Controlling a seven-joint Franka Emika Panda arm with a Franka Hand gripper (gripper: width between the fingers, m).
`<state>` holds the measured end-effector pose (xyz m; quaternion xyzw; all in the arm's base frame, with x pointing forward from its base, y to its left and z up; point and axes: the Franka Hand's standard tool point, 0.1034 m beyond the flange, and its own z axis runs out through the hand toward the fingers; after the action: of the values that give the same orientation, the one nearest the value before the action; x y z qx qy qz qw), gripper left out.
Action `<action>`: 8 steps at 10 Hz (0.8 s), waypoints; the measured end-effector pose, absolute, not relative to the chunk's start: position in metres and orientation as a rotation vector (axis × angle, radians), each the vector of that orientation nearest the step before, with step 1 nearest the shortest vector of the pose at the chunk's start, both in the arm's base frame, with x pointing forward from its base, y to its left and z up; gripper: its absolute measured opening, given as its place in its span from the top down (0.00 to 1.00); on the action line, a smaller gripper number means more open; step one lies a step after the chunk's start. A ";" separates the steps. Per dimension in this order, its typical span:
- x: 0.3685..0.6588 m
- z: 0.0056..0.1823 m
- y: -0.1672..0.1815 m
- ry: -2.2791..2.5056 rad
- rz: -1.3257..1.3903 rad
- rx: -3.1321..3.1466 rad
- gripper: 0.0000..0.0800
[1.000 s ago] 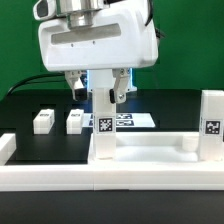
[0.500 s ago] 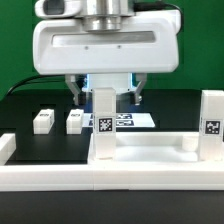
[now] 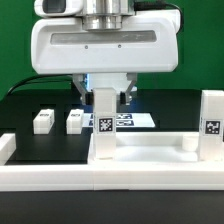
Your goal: Assemble desk
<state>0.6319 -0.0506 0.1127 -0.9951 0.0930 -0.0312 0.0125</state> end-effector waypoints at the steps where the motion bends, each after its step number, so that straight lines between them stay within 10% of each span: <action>1: 0.632 0.113 -0.051 0.419 -0.095 -3.085 0.64; 8: 0.629 0.113 -0.059 1.854 -0.033 -2.374 0.64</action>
Offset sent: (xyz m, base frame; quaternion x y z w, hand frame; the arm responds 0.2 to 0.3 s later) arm -0.0106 -0.0124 -0.0043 -0.0576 0.0555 0.3440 0.9356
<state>0.6295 -0.0588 0.1128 -0.7864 0.6142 -0.0108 0.0643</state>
